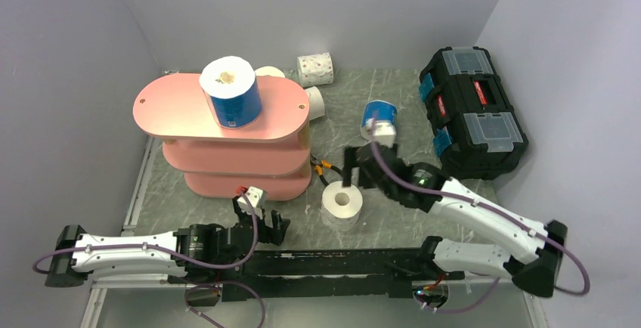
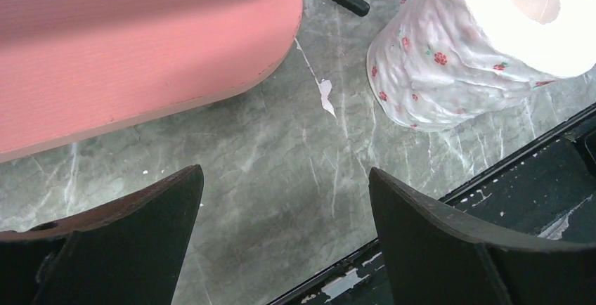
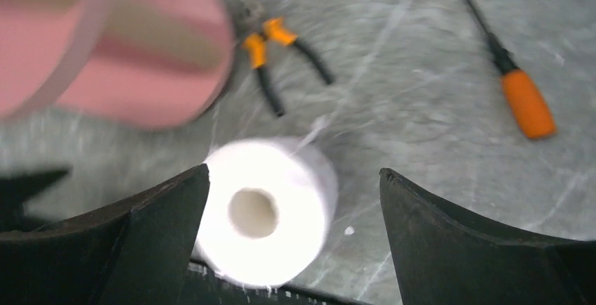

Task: Place and organize the paper towels onto the shelf
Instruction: Adjust the paper towel at the center of the board.

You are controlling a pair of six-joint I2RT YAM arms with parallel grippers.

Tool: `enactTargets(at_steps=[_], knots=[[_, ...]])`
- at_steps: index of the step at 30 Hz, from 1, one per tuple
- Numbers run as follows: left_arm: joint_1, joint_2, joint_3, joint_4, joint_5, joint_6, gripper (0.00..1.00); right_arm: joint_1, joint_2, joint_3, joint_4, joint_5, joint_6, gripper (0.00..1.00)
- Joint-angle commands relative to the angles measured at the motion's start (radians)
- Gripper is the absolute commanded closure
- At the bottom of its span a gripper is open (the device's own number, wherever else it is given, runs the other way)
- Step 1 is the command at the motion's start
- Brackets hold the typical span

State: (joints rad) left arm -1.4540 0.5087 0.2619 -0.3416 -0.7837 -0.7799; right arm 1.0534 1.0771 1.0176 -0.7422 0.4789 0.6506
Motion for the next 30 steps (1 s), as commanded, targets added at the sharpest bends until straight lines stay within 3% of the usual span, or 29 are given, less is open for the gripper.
enactTargets(at_steps=[1,13,30], knots=[[-0.006,0.023,0.020,0.018,-0.024,-0.016,0.06,-0.209,-0.072,-0.121,0.049,-0.062,0.218,0.07],[-0.006,-0.011,0.010,-0.064,-0.025,-0.078,0.06,-0.223,-0.154,-0.243,0.188,-0.231,0.157,0.04],[-0.006,0.045,0.017,-0.047,-0.022,-0.091,0.06,-0.224,-0.102,-0.301,0.226,-0.328,0.124,0.20]])
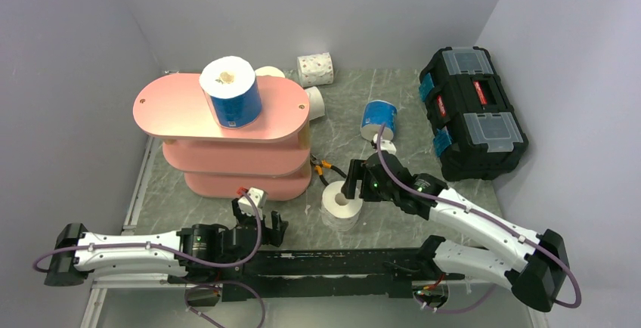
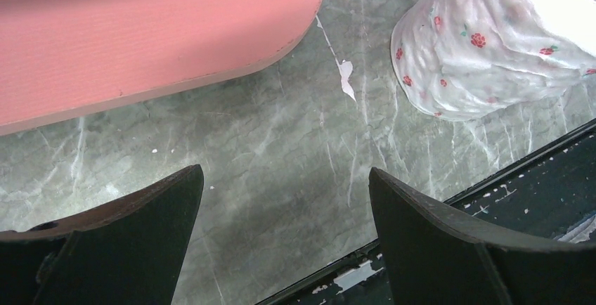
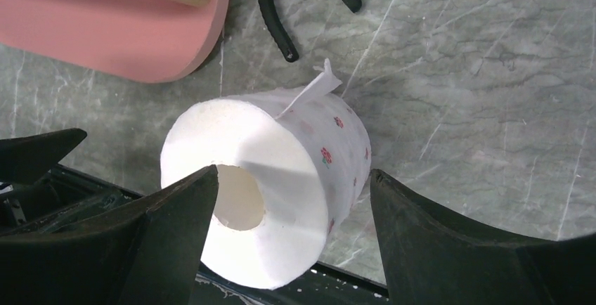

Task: Place and organize the paper towels onto the shelf
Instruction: Adjust the paper towel at the center of the board, then pick up the paper towel from the center of the board.

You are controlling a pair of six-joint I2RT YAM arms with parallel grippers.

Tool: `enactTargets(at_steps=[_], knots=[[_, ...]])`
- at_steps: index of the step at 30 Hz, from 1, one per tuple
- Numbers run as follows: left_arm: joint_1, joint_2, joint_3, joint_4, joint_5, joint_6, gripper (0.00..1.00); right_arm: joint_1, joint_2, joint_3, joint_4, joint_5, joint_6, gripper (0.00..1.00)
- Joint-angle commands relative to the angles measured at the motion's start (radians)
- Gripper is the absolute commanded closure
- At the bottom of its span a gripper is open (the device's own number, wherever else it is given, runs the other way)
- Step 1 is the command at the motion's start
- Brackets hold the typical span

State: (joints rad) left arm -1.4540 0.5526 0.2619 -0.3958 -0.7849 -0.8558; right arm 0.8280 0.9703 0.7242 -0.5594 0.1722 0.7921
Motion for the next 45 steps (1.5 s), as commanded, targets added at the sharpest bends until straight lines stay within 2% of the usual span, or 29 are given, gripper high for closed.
enactTargets(at_steps=[1,25,27,32,42,45], knots=[[-0.006,0.000,0.017,0.006,-0.021,-0.017,0.06,0.003,0.008,-0.008,0.047,-0.024,-0.020,0.21],[-0.006,0.005,0.018,0.007,-0.013,-0.011,0.06,0.075,0.107,0.036,-0.028,0.040,-0.045,0.44],[-0.006,0.004,0.018,0.004,-0.013,-0.011,0.06,0.077,0.110,0.044,-0.044,0.050,-0.047,0.44],[-0.006,-0.003,0.015,0.007,-0.010,-0.006,0.06,0.077,0.077,0.067,-0.086,0.073,-0.058,0.34],[-0.006,0.007,0.016,0.016,-0.008,-0.004,0.06,0.077,0.034,0.033,-0.081,0.018,-0.055,0.32],[-0.005,0.009,0.017,0.011,-0.007,-0.008,0.06,0.078,0.049,0.020,-0.067,0.013,-0.049,0.35]])
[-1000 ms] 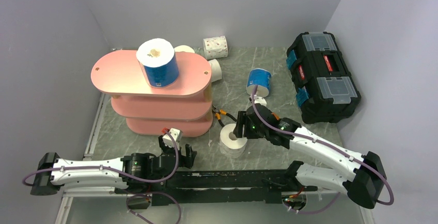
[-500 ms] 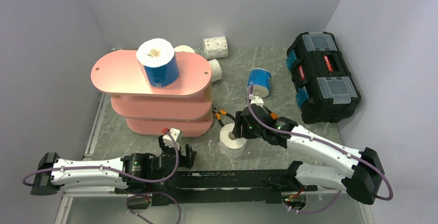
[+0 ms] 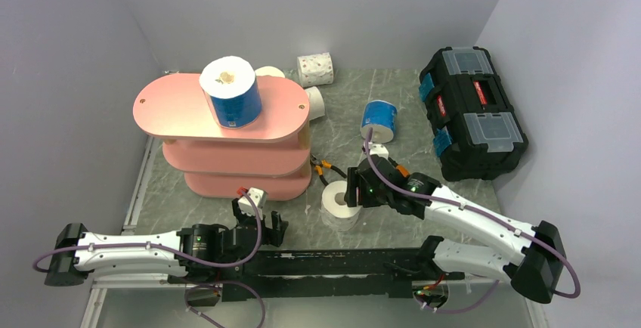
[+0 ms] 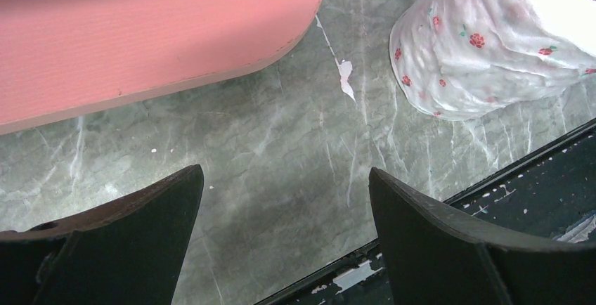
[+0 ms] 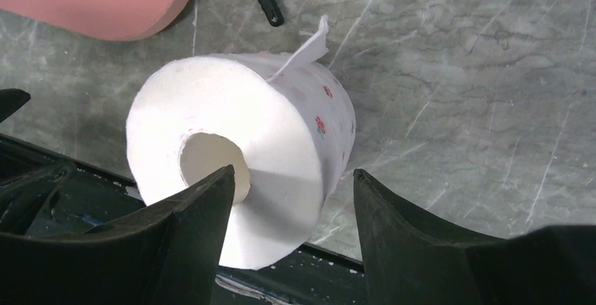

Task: Place and organize the paper towels onto the shelf
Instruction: Pick up the paper towel from the center of the board.

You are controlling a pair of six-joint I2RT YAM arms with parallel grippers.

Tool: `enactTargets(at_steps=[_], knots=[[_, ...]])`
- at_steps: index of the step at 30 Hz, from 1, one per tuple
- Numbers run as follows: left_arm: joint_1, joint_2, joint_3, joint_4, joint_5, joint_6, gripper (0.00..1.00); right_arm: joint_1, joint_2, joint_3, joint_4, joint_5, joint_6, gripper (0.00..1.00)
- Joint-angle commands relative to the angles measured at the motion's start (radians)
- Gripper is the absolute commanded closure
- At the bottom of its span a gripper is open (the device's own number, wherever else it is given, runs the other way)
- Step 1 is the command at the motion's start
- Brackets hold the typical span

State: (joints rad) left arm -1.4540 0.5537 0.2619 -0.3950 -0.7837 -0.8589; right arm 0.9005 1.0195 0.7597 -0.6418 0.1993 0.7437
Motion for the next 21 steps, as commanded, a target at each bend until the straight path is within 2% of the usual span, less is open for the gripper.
enactTargets(at_steps=[1,7,11,15,21], knots=[[-0.005,0.007,0.017,0.008,-0.008,-0.009,0.06,0.005,0.005,-0.018,0.021,-0.019,0.001,0.37],[-0.006,0.006,0.016,-0.008,-0.007,-0.035,0.06,0.004,0.022,-0.025,0.046,-0.026,0.011,0.48],[-0.006,0.006,0.010,-0.008,-0.002,-0.053,0.06,0.006,0.020,-0.010,0.041,-0.028,0.011,0.62],[-0.005,0.012,0.012,-0.017,-0.007,-0.064,0.07,0.008,0.008,0.023,0.011,-0.021,0.014,0.85],[-0.006,0.016,0.017,-0.021,-0.007,-0.065,0.07,0.008,-0.026,0.139,-0.066,-0.008,0.012,1.00]])
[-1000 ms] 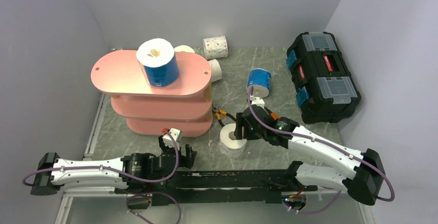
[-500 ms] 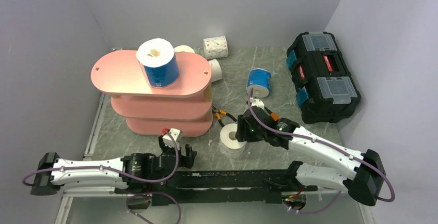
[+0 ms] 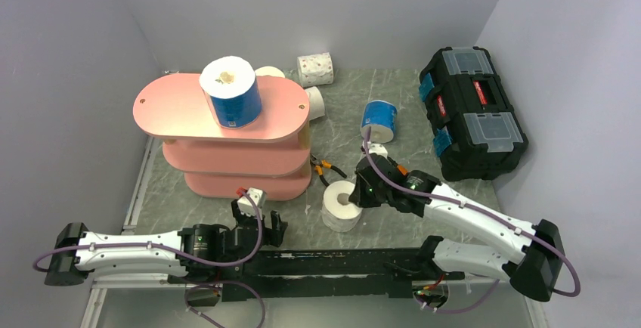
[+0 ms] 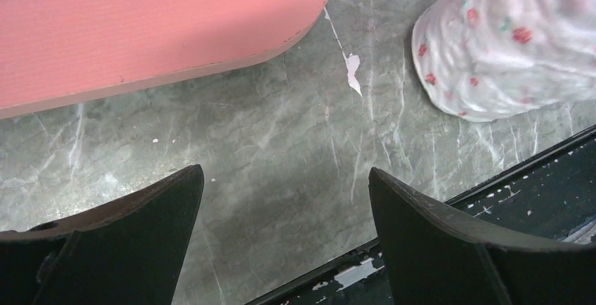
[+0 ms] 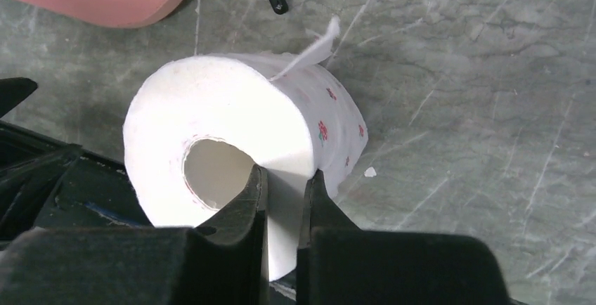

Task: Place and organize the paper towels onto the shelf
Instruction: Pick up the paper towel from the center of the board.

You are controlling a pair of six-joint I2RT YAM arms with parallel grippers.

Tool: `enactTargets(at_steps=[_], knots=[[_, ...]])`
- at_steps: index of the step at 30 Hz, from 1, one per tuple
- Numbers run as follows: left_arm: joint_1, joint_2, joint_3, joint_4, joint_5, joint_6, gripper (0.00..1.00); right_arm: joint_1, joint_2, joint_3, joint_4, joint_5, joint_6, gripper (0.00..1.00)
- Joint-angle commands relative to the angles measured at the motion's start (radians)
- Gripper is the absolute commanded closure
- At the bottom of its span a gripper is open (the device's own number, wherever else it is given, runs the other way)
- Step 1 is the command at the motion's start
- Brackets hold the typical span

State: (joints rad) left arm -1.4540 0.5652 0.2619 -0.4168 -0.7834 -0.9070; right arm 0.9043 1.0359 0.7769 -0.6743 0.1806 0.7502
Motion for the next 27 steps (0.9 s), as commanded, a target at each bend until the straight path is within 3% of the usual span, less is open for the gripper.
enactTargets(at_steps=[1,7,13,19,27], knots=[[-0.005,0.003,0.018,0.000,-0.008,-0.017,0.06,0.005,-0.046,0.149,-0.041,0.002,0.005,1.00],[-0.008,-0.010,0.041,-0.031,-0.014,-0.016,0.07,0.005,-0.032,0.323,-0.099,0.033,0.055,1.00],[-0.009,-0.017,0.059,-0.097,-0.001,-0.057,0.08,0.004,-0.020,0.410,-0.037,-0.022,0.124,1.00],[-0.020,-0.032,0.057,-0.114,0.004,-0.081,0.08,0.005,0.078,0.599,-0.191,-0.062,0.083,1.00],[-0.022,-0.010,0.059,-0.111,-0.001,-0.092,0.08,0.004,0.132,0.668,-0.140,-0.087,0.091,1.00]])
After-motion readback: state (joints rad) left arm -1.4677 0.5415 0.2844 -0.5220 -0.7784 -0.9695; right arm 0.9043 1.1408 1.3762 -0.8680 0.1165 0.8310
